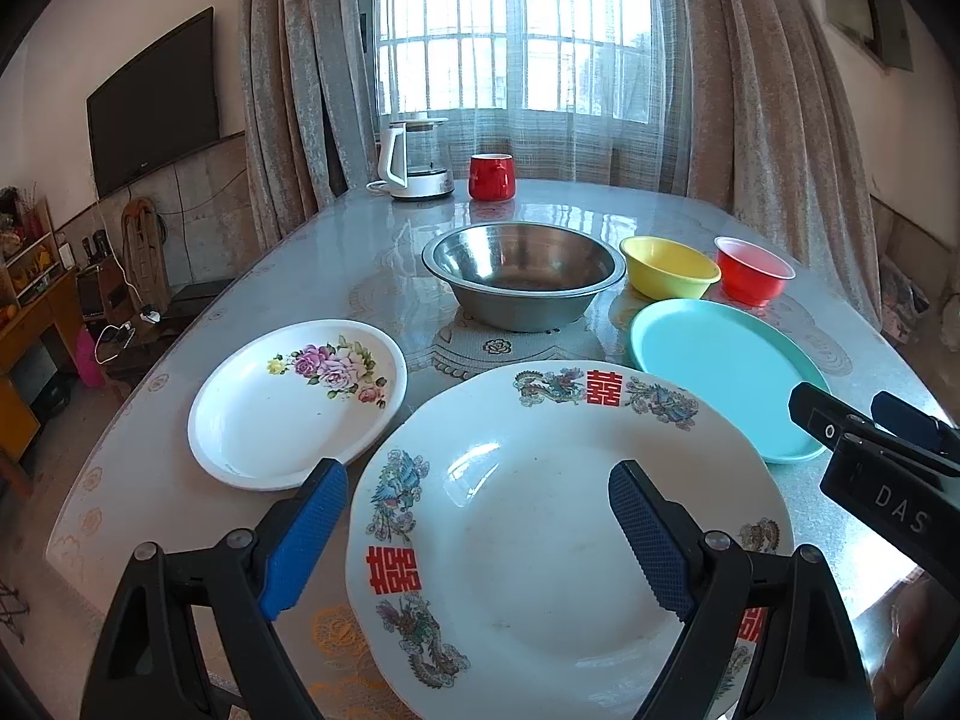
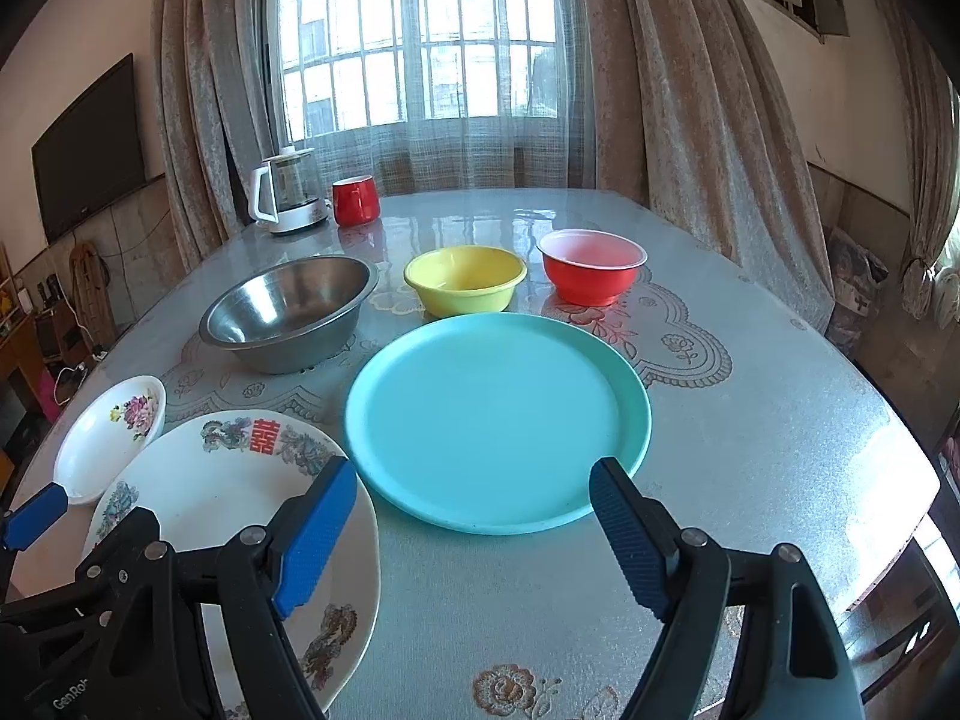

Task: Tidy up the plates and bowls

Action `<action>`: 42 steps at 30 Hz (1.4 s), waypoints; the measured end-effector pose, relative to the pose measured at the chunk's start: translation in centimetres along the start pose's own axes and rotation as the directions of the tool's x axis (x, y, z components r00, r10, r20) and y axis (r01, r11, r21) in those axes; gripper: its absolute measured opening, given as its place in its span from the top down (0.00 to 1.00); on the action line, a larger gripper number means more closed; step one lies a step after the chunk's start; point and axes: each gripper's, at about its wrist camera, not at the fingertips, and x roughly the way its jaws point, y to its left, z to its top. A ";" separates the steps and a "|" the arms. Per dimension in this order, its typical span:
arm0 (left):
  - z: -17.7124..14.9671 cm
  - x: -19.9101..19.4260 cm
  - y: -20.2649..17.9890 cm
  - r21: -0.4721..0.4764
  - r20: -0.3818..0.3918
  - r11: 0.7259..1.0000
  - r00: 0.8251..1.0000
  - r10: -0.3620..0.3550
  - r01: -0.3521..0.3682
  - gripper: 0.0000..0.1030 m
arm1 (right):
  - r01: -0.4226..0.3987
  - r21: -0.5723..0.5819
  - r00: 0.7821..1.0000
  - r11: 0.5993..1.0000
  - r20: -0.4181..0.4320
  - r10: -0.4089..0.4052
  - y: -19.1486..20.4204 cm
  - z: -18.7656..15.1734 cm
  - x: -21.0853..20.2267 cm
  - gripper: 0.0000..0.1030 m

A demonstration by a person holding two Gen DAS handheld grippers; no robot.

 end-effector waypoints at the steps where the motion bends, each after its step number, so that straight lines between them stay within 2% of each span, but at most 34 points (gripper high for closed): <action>1: 0.0 0.0 0.0 0.000 0.000 1.000 1.000 0.000 0.000 0.13 | 0.002 -0.002 1.000 1.000 0.001 -0.002 0.0 0.0 0.0 0.21; 32: 0.1 -0.2 -0.6 0.017 0.004 1.000 1.000 -0.007 0.007 0.13 | 0.002 0.006 1.000 1.000 0.009 -0.003 -0.4 0.1 0.0 0.21; 42: 0.7 0.3 -1.8 0.031 -0.002 0.999 1.000 -0.012 0.012 0.13 | -0.007 0.020 1.000 1.000 0.005 0.007 -2.0 0.3 0.6 0.21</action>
